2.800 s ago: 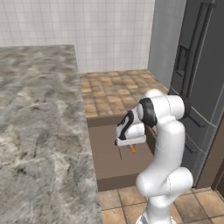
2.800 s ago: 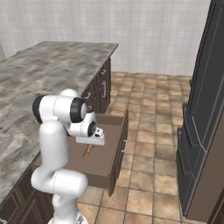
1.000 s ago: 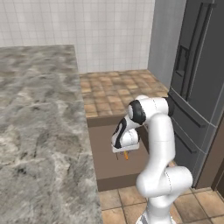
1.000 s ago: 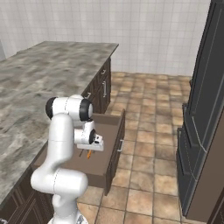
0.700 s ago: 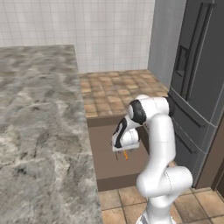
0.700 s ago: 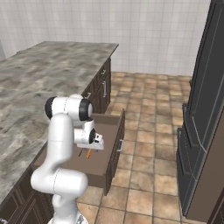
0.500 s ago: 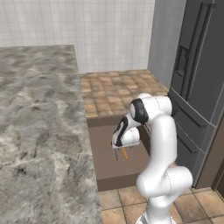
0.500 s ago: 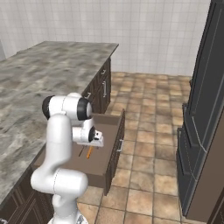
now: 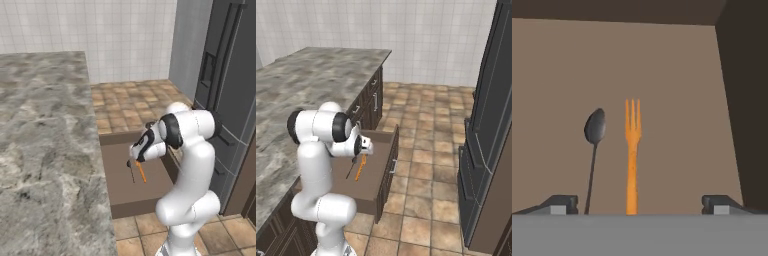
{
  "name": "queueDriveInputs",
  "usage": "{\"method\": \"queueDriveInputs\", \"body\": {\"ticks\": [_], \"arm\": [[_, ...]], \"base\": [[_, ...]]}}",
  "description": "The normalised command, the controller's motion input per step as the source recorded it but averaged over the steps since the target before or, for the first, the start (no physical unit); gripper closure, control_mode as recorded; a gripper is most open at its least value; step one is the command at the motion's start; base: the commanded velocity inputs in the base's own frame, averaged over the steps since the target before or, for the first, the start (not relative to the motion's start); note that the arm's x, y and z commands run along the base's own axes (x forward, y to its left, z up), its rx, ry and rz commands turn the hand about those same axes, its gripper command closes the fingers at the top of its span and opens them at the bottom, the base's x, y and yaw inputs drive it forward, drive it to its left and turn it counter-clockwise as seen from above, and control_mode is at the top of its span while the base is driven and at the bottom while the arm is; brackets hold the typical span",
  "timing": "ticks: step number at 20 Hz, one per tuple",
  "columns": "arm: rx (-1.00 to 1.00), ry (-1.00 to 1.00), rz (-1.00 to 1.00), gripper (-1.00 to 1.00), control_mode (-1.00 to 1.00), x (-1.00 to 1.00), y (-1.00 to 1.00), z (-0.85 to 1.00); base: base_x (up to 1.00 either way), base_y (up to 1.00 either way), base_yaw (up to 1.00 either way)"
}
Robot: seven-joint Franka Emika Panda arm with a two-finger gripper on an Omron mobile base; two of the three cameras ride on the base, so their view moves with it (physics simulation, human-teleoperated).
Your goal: Organize the utensils by type. Pick up the wooden spoons from the counter and place them in the open cabinet. Then pick up the metallic utensils from the counter and place them in the open drawer.
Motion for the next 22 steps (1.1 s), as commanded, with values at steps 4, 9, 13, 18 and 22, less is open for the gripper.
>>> {"method": "queueDriveInputs", "body": {"ticks": [4,9,13,18,22], "arm": [[0.00,-0.27,0.00,-1.00,-1.00,-0.16,0.00,1.00],[0.00,-0.30,0.00,-1.00,-1.00,-0.30,-0.02,1.00],[0.00,-0.33,0.00,-1.00,-1.00,-0.37,0.00,1.00],[0.00,-0.32,0.00,-1.00,-1.00,-0.40,0.00,1.00],[0.04,-0.22,0.00,-1.00,-1.00,-0.42,-0.04,1.00]], "base": [[0.00,0.00,0.00],[0.00,0.00,0.00],[0.00,0.00,0.00],[0.00,0.00,0.00],[0.00,0.00,0.00]]}}
